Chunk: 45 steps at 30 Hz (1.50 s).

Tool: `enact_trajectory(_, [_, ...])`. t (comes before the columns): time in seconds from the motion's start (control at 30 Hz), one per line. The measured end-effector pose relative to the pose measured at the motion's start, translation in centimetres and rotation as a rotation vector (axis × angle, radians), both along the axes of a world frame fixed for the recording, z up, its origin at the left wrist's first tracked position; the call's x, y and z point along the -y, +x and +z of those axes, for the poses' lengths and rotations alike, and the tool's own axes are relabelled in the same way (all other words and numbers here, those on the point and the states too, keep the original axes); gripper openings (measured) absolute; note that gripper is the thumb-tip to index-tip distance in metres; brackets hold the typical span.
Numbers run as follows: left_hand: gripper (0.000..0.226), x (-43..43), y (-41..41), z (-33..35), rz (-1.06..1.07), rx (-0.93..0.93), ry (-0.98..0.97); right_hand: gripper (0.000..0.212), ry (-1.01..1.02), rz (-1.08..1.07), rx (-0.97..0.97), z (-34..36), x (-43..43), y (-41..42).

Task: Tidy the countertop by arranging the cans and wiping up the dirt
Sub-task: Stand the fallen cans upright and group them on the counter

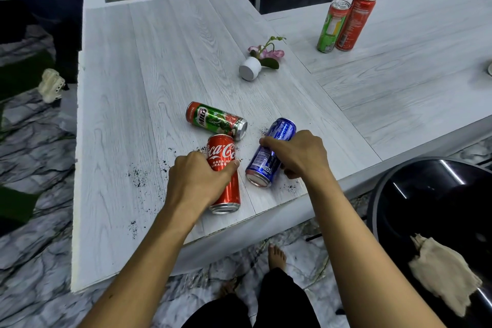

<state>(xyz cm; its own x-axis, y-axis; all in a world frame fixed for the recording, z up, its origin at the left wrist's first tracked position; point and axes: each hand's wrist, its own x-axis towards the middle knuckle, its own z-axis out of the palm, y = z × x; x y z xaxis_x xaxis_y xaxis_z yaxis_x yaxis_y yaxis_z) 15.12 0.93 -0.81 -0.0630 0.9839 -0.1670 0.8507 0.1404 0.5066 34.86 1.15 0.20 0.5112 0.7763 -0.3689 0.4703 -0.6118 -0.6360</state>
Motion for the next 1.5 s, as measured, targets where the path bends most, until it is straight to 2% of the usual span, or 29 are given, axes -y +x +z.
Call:
enact_trajectory(0.2, [0.057, 0.2, -0.4, -0.5, 0.003, 0.068, 0.020, 0.039, 0.031, 0.035, -0.064, 0.0, 0.6, 0.4])
enact_trajectory(0.43, [0.055, 1.6, -0.8, 0.5, -0.028, 0.159, 0.104, 0.039, 0.143, 0.134, 0.045, 0.8, 2.3, 0.6])
enact_trajectory(0.57, [0.058, 2.4, -0.6, 1.3, -0.009, 0.227, 0.171, 0.045, 0.249, 0.195, 0.179, 1.2, 3.7, 0.6])
enact_trajectory(0.73, [0.054, 3.0, -0.3, 1.9, -0.030, 0.311, 0.246, 0.059, 0.379, 0.229, 0.223, 1.4, 5.1, 0.6])
enact_trajectory(0.97, [0.061, 3.3, 0.6, 2.3, -0.066, 0.394, 0.302, 0.064, 0.522, 0.248, 0.197, 1.1, 6.2, 1.3])
enact_trajectory(1.5, [0.064, 0.2, 7.5, 2.5, -0.126, 0.537, 0.427, 0.065, 0.691, 0.238, 0.135, 2.1, 3.0, 7.8])
